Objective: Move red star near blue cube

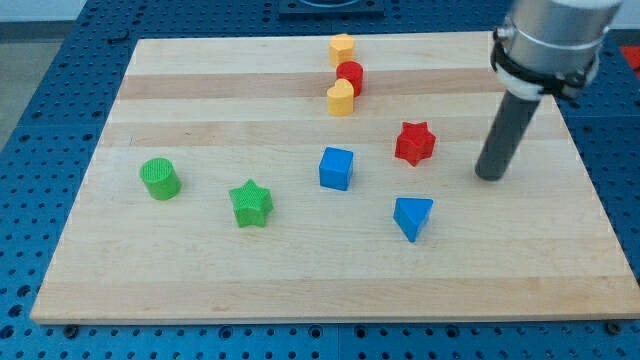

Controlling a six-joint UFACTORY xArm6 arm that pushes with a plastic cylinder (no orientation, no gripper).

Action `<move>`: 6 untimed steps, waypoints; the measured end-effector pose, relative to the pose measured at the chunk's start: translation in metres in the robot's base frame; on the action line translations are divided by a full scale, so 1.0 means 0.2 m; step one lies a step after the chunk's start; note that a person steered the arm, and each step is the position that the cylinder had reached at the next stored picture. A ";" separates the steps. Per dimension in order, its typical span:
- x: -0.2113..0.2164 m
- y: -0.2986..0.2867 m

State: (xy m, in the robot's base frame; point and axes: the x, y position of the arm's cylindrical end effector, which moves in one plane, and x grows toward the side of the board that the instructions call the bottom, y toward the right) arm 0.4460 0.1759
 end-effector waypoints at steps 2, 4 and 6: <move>-0.23 -0.48; -0.24 -0.43; -0.11 -0.28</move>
